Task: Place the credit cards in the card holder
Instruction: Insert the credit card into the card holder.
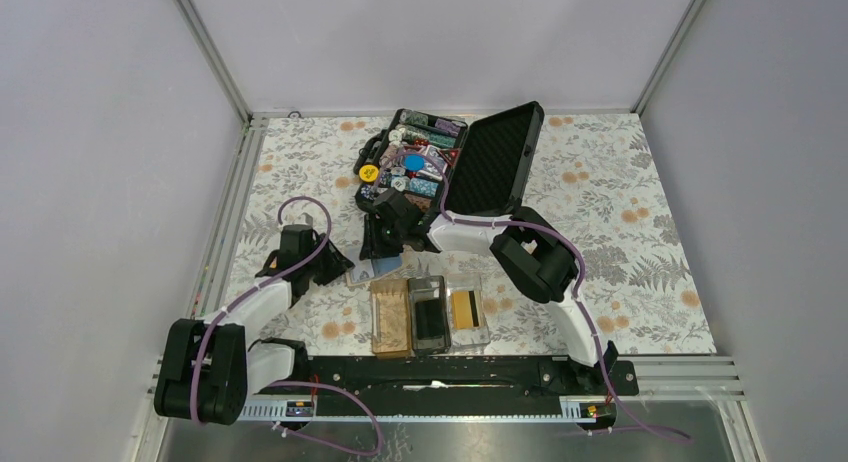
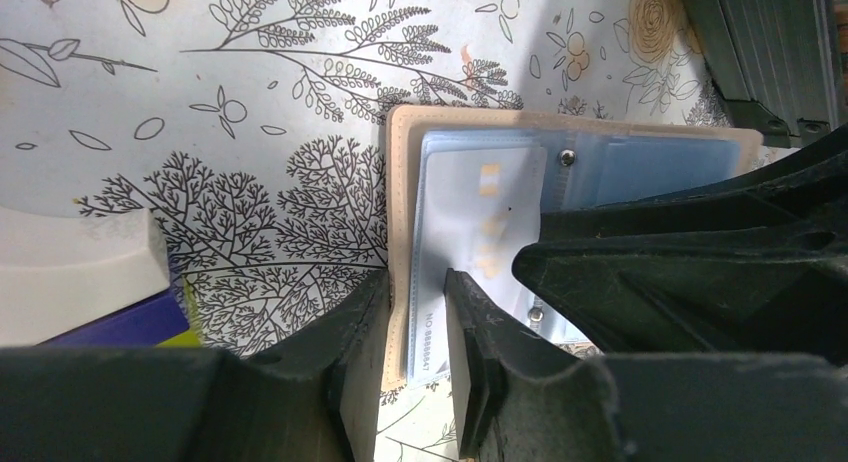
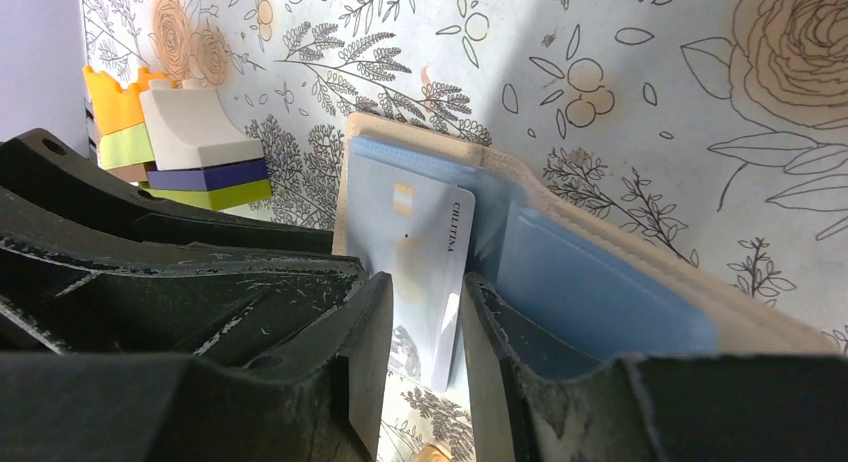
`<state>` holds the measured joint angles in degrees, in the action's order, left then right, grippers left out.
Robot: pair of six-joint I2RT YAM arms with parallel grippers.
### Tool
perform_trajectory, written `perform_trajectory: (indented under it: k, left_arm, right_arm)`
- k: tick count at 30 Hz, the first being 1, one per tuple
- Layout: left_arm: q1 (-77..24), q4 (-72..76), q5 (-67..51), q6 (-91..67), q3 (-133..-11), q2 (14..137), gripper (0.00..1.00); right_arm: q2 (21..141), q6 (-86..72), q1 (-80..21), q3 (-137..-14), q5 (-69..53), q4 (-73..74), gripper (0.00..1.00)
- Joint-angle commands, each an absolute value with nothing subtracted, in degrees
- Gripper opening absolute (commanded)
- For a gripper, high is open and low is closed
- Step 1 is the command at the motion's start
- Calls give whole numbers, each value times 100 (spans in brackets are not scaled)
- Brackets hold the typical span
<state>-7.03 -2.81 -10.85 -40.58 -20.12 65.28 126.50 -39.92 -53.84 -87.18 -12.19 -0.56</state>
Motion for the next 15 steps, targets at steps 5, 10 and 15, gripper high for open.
perform_trajectory:
  k: [5,10,15]
  left_arm:
    - [-738,-312,-1246,-4290,-1972,6154,33]
    - [-730,-994,-999,-4315,-2260,5724,51]
    - [-725,-1653,-704,-4203,-2534,5251,76]
  right_arm:
    - [12443,-3848,-5502,-8658,-1344,-192,41]
    - [11709,-3569,-5504,-8440,-648,366,61]
    - [10919,-3458,-5502,-8177,-227,729,75]
